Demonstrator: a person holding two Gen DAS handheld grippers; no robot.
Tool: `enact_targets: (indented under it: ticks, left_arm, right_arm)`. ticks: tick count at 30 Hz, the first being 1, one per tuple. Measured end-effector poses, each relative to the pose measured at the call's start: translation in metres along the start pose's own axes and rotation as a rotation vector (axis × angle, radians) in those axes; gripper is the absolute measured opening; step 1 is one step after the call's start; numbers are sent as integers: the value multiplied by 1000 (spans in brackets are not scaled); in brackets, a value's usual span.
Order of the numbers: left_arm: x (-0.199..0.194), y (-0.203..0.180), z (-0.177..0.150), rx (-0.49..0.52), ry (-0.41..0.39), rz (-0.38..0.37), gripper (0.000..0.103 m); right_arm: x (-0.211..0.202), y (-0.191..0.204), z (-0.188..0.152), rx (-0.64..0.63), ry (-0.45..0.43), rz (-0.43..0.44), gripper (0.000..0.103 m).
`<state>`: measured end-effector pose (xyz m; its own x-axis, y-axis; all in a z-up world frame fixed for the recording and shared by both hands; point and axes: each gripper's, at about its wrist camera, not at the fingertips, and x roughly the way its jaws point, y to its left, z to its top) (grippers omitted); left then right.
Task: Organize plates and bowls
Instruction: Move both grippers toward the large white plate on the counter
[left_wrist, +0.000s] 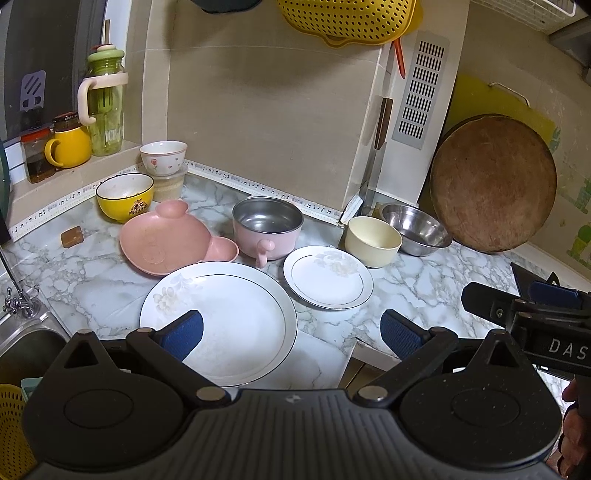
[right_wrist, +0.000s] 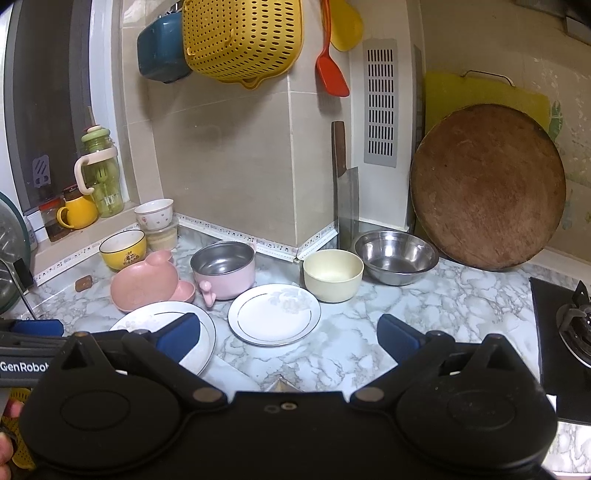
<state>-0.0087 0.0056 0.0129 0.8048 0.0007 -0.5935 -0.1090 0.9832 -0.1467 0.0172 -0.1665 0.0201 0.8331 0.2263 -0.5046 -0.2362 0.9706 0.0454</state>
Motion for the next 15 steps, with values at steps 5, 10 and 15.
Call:
enact_targets:
  ticks: [5, 10, 15]
  left_arm:
    - [-1, 2, 1, 2, -9, 1, 103]
    - [-1, 2, 2, 4, -18, 5, 103]
    - [1, 5, 3, 2, -19, 11, 103]
  right_arm:
    - [0, 1, 0, 4, -2, 2, 102]
    - [2, 2, 2, 7, -3, 6, 102]
    - [5, 1, 2, 8, 0, 12, 102]
